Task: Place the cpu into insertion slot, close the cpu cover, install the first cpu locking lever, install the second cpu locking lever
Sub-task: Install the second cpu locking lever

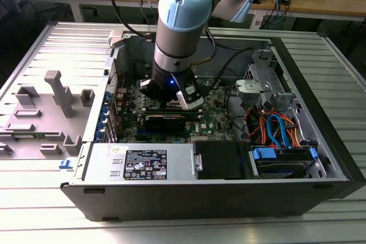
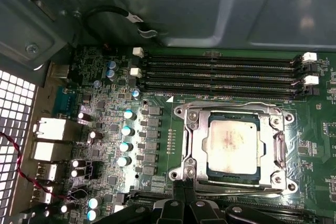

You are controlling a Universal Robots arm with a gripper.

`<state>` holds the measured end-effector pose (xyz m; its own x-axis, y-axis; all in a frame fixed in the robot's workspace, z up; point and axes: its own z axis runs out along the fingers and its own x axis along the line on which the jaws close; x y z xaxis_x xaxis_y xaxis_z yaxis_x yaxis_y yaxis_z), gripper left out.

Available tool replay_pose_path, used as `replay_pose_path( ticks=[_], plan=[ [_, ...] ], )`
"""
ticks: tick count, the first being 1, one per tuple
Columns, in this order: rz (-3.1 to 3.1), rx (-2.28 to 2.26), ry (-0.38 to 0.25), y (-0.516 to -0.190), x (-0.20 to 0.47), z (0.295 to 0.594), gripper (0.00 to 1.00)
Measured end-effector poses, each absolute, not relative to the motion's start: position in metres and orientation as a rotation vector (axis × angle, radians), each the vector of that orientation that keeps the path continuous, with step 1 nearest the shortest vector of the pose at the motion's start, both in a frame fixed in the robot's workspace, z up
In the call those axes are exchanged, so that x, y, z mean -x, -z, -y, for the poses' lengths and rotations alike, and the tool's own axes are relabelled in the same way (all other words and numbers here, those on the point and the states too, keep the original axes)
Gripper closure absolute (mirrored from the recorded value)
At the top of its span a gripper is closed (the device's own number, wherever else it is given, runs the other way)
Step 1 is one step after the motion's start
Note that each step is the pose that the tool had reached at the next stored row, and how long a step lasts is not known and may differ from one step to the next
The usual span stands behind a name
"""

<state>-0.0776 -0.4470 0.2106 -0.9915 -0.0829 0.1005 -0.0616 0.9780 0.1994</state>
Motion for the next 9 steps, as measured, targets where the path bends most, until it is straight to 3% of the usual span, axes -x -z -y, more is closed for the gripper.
replay_pose_path(
  ticks=[9],
  plan=[
    [3.016,-0.111,0.301,-0.2076,0.0799,0.4470,0.89]
  ],
)
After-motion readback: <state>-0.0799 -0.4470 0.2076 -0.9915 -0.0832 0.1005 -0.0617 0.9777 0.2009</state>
